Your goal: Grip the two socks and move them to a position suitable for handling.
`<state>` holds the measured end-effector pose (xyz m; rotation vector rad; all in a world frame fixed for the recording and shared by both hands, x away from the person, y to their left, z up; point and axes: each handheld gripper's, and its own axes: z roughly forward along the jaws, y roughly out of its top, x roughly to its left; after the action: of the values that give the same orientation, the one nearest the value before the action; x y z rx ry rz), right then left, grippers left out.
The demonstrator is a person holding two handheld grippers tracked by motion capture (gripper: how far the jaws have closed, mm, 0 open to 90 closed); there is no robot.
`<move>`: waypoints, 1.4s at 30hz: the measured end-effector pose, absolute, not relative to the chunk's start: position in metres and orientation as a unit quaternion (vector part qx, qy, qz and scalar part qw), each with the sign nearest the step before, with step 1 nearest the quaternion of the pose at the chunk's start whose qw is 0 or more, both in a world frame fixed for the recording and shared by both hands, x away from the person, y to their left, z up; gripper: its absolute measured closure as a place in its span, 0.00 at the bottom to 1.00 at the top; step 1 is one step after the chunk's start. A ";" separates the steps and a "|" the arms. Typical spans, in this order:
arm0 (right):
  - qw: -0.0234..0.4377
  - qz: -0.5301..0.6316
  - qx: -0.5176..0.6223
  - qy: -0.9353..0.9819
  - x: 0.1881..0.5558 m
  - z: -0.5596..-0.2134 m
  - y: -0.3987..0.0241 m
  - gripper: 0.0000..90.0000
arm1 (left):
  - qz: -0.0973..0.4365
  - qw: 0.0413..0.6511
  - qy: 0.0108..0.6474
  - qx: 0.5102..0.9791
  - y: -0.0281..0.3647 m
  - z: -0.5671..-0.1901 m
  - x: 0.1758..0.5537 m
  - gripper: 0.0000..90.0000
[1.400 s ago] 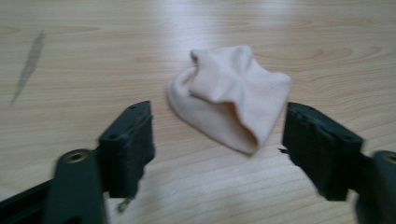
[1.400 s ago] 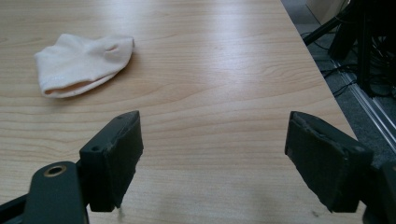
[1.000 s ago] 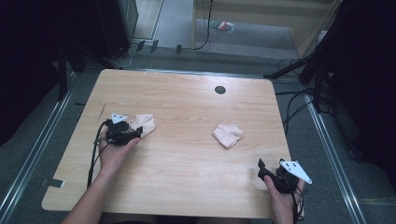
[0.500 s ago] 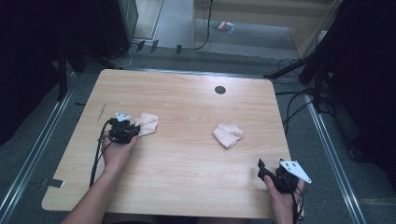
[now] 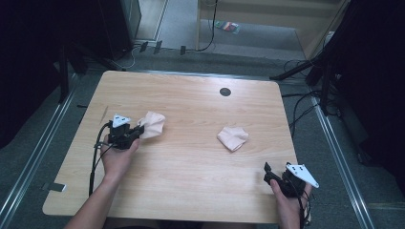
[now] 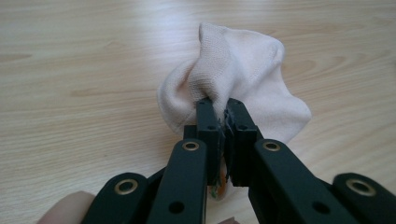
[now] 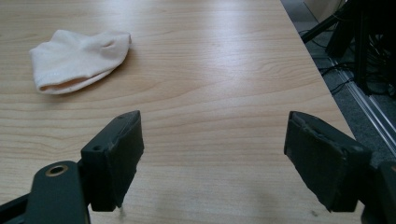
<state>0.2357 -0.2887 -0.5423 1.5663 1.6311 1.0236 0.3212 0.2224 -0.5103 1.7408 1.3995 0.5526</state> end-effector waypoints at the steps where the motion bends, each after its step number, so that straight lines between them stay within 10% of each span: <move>1: 0.325 0.390 0.596 0.622 0.236 -0.542 -0.289 0.22 | 0.219 0.408 0.555 0.691 0.222 -0.510 0.321 0.96; 35: 0.301 0.433 0.566 0.633 0.225 -0.532 -0.260 0.25 | 0.082 0.480 0.348 0.801 0.149 -0.542 0.217 0.95; 42: 0.293 0.444 0.548 0.645 0.220 -0.528 -0.242 0.26 | 0.090 0.500 0.375 0.776 0.157 -0.546 0.221 0.49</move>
<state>0.2200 -0.2422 -0.5277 1.4602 1.7190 1.1818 0.2214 0.1574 -0.5460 1.8761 0.9064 0.2169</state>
